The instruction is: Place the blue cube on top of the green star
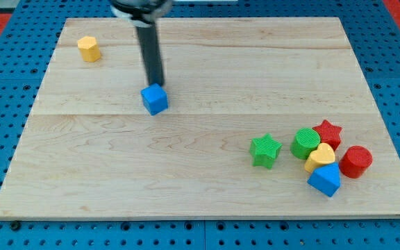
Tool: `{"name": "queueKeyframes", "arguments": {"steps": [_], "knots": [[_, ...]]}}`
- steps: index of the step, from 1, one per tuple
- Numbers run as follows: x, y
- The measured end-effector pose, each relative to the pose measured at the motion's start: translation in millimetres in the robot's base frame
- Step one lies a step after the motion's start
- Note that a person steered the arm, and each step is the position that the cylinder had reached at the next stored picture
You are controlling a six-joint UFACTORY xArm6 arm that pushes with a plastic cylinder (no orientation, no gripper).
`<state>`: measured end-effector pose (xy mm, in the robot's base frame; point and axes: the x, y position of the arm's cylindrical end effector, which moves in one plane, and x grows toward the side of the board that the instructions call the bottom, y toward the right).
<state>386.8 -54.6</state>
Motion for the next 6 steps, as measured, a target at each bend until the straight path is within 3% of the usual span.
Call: {"name": "queueKeyframes", "arguments": {"steps": [1, 2, 3, 4, 5, 6], "knots": [[51.2, 3.6], [-9.9, -26.0], [1.1, -58.5], [61.5, -70.8], [82.3, 19.1], [90.9, 28.3]]}}
